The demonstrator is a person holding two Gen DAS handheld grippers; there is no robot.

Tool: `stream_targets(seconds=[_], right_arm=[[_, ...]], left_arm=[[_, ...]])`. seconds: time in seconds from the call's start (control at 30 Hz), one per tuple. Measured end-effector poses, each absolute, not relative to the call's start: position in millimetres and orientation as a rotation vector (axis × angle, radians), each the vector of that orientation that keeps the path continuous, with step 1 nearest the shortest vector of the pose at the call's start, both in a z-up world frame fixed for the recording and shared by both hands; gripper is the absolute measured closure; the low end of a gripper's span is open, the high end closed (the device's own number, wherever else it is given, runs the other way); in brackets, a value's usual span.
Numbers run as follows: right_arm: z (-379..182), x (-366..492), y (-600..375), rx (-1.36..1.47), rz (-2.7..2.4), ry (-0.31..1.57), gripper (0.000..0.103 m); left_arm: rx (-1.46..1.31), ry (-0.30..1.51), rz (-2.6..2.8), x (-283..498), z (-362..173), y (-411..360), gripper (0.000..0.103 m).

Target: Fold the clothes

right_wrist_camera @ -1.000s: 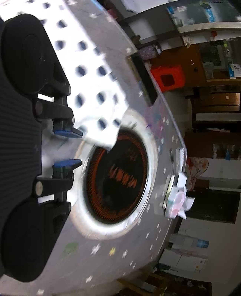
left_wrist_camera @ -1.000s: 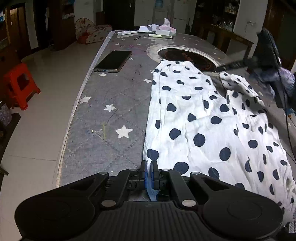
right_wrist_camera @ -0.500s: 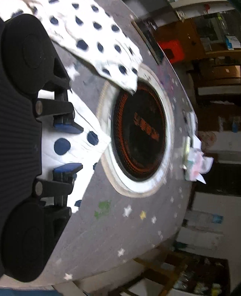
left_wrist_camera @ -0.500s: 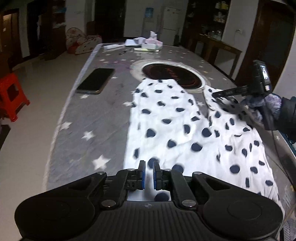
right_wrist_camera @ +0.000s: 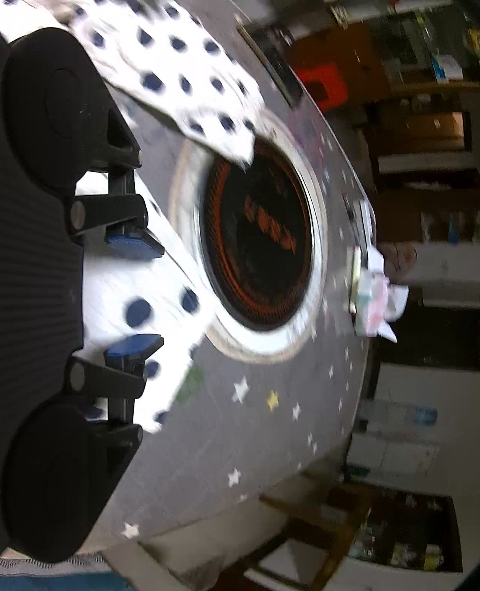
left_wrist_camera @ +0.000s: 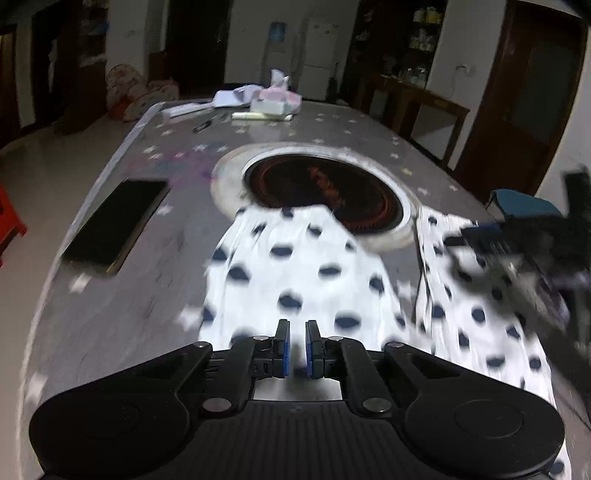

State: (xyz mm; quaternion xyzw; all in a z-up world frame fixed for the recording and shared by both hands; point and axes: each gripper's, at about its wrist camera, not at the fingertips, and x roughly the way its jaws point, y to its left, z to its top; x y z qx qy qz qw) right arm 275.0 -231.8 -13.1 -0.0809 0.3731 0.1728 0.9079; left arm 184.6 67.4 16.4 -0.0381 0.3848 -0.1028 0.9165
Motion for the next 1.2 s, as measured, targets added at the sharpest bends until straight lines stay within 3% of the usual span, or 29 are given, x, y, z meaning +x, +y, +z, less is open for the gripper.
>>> stream_targets(seconds=[0.33, 0.83, 1.2], right_arm=[[-19.7, 258.4, -251.4, -0.150, 0.365, 0.797, 0.051], [-21.9, 252.1, -260.8, -0.158, 0.379, 0.775, 0.044], [-14.4, 214.8, -246.9, -0.186, 0.476, 0.768, 0.044]], left_arm=[[-0.132, 0.788, -0.210, 260.5, -9.6, 56.8, 0.094], [0.013, 0.709, 0.173, 294.0, -18.0, 90.0, 0.097], [0.033, 0.698, 0.013, 219.7, 5.6, 69.4, 0.093]])
